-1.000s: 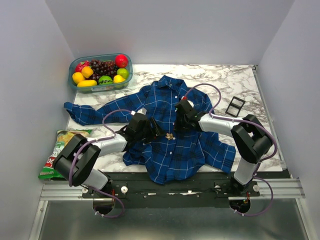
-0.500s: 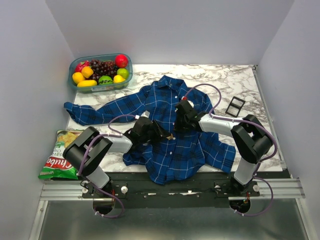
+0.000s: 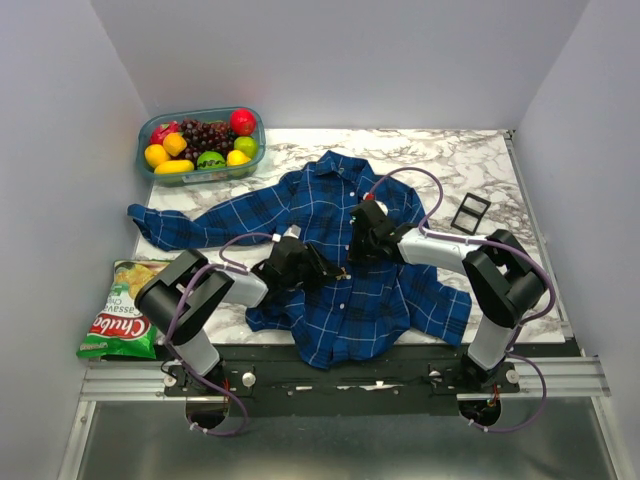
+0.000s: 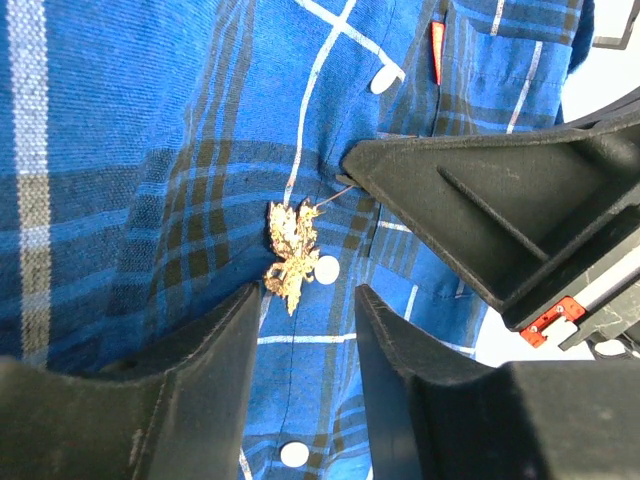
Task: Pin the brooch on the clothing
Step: Pick up the brooch from the flattened clothing.
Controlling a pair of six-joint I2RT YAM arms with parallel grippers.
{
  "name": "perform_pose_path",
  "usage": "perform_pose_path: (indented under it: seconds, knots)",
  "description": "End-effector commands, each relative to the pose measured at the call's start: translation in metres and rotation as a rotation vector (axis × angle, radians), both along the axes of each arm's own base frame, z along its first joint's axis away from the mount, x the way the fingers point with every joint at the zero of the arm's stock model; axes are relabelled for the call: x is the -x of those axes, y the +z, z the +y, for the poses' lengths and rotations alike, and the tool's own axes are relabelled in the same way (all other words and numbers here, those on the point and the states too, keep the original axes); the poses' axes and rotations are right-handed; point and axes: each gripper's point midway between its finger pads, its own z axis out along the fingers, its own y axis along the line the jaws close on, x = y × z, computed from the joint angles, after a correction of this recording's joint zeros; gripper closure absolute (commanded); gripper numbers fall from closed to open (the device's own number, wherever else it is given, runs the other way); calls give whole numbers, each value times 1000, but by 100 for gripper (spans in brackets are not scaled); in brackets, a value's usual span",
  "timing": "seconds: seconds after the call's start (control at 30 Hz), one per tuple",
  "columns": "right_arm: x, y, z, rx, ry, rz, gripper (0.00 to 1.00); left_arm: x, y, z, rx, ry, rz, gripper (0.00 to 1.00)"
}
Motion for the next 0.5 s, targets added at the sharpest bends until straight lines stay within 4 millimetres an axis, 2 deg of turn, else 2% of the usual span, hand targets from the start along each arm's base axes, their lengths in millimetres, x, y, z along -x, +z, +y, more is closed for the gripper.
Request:
perform_pose_path:
  seconds: [0.0, 0.2, 0.47]
  knots:
    - [8, 1, -2, -7, 7, 20, 100, -6, -12, 5, -33, 45, -17, 52]
    - [8, 1, -3, -5, 7, 18, 100, -16, -10, 6, -67, 75, -48, 55]
    - [10, 0, -4, -4, 6, 22, 100, -20, -22, 9, -115, 90, -40, 62]
